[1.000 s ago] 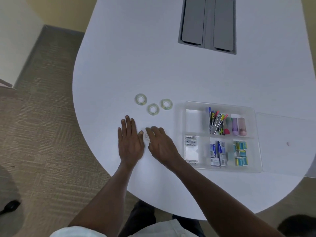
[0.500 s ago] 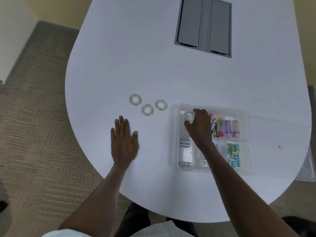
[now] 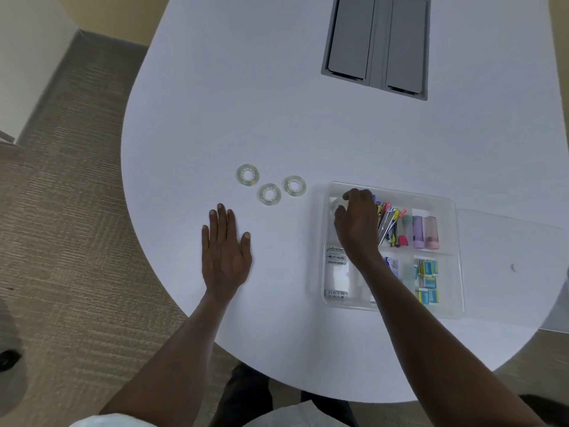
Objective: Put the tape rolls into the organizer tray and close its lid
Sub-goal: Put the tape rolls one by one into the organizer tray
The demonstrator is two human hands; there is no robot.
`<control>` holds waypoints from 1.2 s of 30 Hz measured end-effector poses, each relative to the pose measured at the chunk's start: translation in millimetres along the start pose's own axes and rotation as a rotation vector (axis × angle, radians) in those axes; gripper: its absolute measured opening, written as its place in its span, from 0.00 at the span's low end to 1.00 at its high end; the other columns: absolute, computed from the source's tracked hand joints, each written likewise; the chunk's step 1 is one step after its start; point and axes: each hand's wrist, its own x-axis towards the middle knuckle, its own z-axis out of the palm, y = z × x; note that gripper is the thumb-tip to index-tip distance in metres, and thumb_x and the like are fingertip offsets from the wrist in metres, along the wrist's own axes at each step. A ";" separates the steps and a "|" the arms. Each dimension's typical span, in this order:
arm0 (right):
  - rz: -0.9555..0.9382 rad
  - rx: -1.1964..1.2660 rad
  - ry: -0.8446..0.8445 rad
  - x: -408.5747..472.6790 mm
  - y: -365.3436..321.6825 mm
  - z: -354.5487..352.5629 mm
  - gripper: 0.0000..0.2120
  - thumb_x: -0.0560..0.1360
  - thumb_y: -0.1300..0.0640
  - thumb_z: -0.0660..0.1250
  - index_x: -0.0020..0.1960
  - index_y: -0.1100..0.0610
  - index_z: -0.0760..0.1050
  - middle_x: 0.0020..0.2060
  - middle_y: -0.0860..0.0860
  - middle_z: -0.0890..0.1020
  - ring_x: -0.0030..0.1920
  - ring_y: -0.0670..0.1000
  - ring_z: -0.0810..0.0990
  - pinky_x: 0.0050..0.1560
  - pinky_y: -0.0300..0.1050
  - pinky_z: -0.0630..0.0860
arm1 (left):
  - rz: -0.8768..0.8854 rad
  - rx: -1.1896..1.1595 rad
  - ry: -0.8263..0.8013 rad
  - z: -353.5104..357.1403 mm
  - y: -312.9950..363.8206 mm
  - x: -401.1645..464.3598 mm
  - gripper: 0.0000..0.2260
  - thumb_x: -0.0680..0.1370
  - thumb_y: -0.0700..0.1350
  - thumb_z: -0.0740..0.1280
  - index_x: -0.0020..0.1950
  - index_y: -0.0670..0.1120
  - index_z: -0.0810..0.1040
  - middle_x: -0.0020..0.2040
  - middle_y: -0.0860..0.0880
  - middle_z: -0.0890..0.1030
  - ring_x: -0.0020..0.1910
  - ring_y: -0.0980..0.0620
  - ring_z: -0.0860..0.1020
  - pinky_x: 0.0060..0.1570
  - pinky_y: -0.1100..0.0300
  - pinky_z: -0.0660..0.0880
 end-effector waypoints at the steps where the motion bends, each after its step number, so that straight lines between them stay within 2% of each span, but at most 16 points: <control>1: -0.020 0.031 0.035 -1.0 -6.3 0.2 0.08 0.69 0.70 0.66 0.48 0.64 0.73 0.44 0.61 0.77 0.45 0.61 0.75 0.45 0.52 0.71 | 0.000 -0.001 -0.001 0.0 -0.1 0.2 0.27 0.85 0.52 0.52 0.81 0.42 0.54 0.83 0.43 0.53 0.82 0.45 0.50 0.80 0.45 0.54; 3: -0.095 0.078 0.029 -1.0 -22.1 2.7 0.08 0.70 0.69 0.66 0.48 0.63 0.74 0.46 0.60 0.78 0.48 0.60 0.75 0.49 0.52 0.72 | 0.000 -0.012 -0.002 0.3 -0.3 0.2 0.27 0.84 0.52 0.52 0.81 0.42 0.54 0.83 0.43 0.53 0.82 0.45 0.50 0.80 0.45 0.54; 6: -0.283 0.054 -0.112 1.2 -43.7 15.4 0.13 0.69 0.70 0.65 0.53 0.64 0.75 0.50 0.60 0.78 0.49 0.61 0.75 0.48 0.55 0.75 | -0.002 -0.030 0.006 -0.5 1.1 1.0 0.27 0.84 0.52 0.52 0.81 0.42 0.55 0.83 0.43 0.53 0.82 0.45 0.51 0.79 0.44 0.55; 9: -0.435 -0.070 -0.258 7.4 -57.5 35.7 0.23 0.69 0.71 0.63 0.64 0.64 0.71 0.64 0.61 0.75 0.55 0.63 0.74 0.44 0.55 0.79 | 0.002 -0.021 0.020 -1.2 2.0 -0.2 0.27 0.84 0.53 0.52 0.80 0.42 0.56 0.82 0.43 0.54 0.82 0.45 0.51 0.79 0.45 0.55; 11: -0.520 -0.167 -0.332 12.0 -63.5 48.6 0.26 0.70 0.70 0.62 0.68 0.63 0.69 0.69 0.62 0.71 0.58 0.66 0.75 0.40 0.54 0.80 | 0.004 -0.021 0.034 -1.2 1.3 -0.4 0.27 0.84 0.53 0.53 0.80 0.42 0.57 0.82 0.43 0.55 0.82 0.45 0.52 0.79 0.45 0.56; 14: -0.612 -0.239 -0.374 15.1 -67.9 59.8 0.23 0.73 0.69 0.55 0.66 0.62 0.71 0.67 0.63 0.73 0.55 0.67 0.77 0.35 0.53 0.79 | 0.008 -0.022 0.041 -0.4 1.1 -1.0 0.26 0.85 0.53 0.53 0.80 0.42 0.57 0.82 0.42 0.56 0.82 0.45 0.52 0.79 0.45 0.56; 16: -0.648 -0.238 -0.355 12.8 -69.5 64.3 0.19 0.72 0.71 0.58 0.62 0.64 0.74 0.62 0.65 0.77 0.50 0.66 0.78 0.33 0.52 0.78 | 0.009 -0.030 0.044 -0.4 1.3 -0.7 0.26 0.85 0.53 0.53 0.80 0.42 0.57 0.82 0.42 0.56 0.82 0.45 0.52 0.79 0.45 0.56; 19: -0.587 -0.211 -0.340 8.8 -74.2 65.9 0.15 0.69 0.71 0.65 0.55 0.64 0.74 0.48 0.63 0.78 0.43 0.62 0.76 0.30 0.53 0.78 | 0.008 -0.035 0.050 -0.7 1.5 -1.3 0.26 0.84 0.53 0.54 0.80 0.42 0.58 0.82 0.42 0.56 0.82 0.45 0.53 0.79 0.45 0.56; 21: -0.544 -0.197 -0.336 5.1 -75.5 66.3 0.13 0.69 0.70 0.65 0.53 0.64 0.74 0.46 0.62 0.76 0.43 0.60 0.75 0.30 0.53 0.77 | 0.006 -0.030 0.058 -0.7 1.8 -1.3 0.26 0.84 0.52 0.54 0.80 0.42 0.58 0.82 0.42 0.57 0.82 0.45 0.53 0.79 0.45 0.57; 25: -0.505 -0.138 -0.356 -1.4 -76.4 64.8 0.13 0.67 0.70 0.63 0.51 0.64 0.73 0.45 0.60 0.76 0.43 0.59 0.74 0.34 0.55 0.76 | 0.009 -0.026 0.055 -0.3 1.5 -1.1 0.26 0.84 0.53 0.54 0.80 0.42 0.59 0.82 0.42 0.57 0.82 0.45 0.54 0.79 0.45 0.57; 27: -0.449 -0.072 -0.325 -2.1 -77.9 57.3 0.16 0.67 0.67 0.63 0.55 0.64 0.73 0.48 0.61 0.76 0.45 0.60 0.73 0.38 0.55 0.77 | 0.008 -0.027 0.047 -0.7 0.9 -1.0 0.26 0.84 0.53 0.53 0.80 0.42 0.58 0.82 0.42 0.57 0.82 0.45 0.53 0.79 0.45 0.56; 30: -0.283 0.032 -0.189 -1.3 -76.1 32.9 0.23 0.67 0.63 0.65 0.62 0.64 0.70 0.54 0.61 0.74 0.52 0.59 0.72 0.49 0.51 0.75 | 0.008 -0.028 0.034 -1.3 1.1 -0.9 0.27 0.84 0.53 0.53 0.80 0.42 0.58 0.82 0.42 0.56 0.82 0.45 0.52 0.79 0.45 0.56; 33: -0.087 0.128 -0.038 1.4 -65.4 1.7 0.23 0.66 0.63 0.68 0.61 0.64 0.71 0.55 0.60 0.73 0.55 0.59 0.72 0.53 0.49 0.72 | 0.007 -0.030 0.017 -1.8 0.7 -0.4 0.27 0.84 0.54 0.53 0.80 0.42 0.57 0.82 0.42 0.55 0.82 0.45 0.52 0.80 0.45 0.55; 36: 0.057 0.125 -0.001 1.4 -43.8 -22.3 0.23 0.65 0.63 0.70 0.60 0.64 0.72 0.55 0.60 0.73 0.56 0.60 0.72 0.56 0.45 0.67 | 0.003 -0.020 0.018 -1.6 0.7 -0.4 0.27 0.84 0.54 0.53 0.80 0.42 0.57 0.82 0.42 0.56 0.82 0.45 0.53 0.79 0.44 0.56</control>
